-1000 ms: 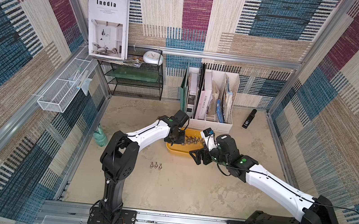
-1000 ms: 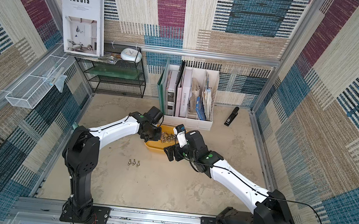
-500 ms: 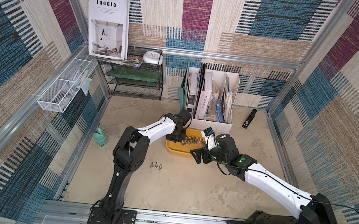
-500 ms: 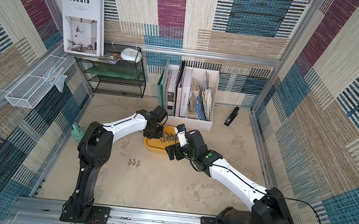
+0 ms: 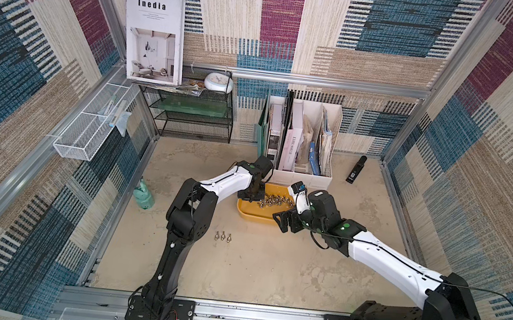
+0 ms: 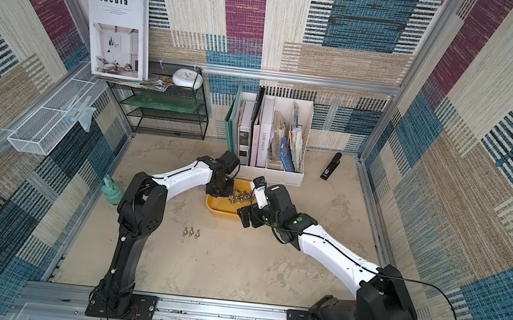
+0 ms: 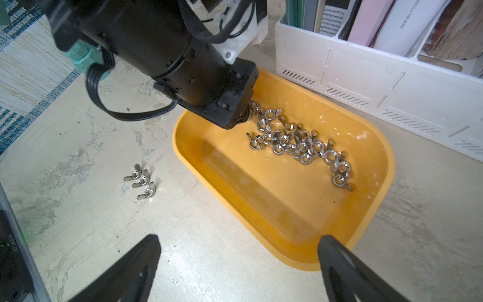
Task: Take out the wing nut from the storage box
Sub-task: Pick up the wing nut from the storage box.
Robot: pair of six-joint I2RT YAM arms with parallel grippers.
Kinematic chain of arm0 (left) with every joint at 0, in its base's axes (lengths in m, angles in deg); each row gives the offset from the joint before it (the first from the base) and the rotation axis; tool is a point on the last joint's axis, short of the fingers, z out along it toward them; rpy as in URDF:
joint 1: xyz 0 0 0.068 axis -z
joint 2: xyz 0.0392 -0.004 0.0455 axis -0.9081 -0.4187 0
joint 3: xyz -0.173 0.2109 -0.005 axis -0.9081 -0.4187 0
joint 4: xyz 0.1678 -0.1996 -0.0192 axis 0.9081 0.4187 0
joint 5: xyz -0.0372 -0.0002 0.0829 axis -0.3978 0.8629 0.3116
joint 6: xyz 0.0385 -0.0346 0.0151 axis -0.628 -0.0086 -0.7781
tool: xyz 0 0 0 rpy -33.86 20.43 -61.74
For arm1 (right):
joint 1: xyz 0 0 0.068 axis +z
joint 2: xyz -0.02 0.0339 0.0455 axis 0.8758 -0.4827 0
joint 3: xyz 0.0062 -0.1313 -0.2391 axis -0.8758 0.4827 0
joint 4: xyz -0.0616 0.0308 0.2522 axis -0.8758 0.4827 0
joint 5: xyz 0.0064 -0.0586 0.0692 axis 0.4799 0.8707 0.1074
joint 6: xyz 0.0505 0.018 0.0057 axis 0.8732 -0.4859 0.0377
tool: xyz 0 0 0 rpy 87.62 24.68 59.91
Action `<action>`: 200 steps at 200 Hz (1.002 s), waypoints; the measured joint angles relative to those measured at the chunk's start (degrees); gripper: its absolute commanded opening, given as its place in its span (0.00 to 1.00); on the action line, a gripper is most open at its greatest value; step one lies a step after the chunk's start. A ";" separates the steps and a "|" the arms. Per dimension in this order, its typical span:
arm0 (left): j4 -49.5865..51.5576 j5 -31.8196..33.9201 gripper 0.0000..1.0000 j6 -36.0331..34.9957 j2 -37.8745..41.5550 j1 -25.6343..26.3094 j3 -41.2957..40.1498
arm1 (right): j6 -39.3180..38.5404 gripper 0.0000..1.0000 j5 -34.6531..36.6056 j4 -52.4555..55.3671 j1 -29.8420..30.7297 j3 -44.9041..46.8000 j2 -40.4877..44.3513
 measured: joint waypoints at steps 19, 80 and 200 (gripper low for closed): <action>0.07 0.00 0.25 0.00 -0.48 -0.02 0.57 | -0.04 0.99 -0.17 0.00 -0.17 0.00 -0.07; 0.11 0.04 0.14 -0.66 -1.44 -0.22 1.05 | -0.17 0.99 -0.28 0.00 -0.59 0.00 -0.09; 0.13 -0.13 0.02 -1.22 5.66 0.20 -3.91 | -1.66 0.99 -3.52 0.04 -0.70 0.00 -0.26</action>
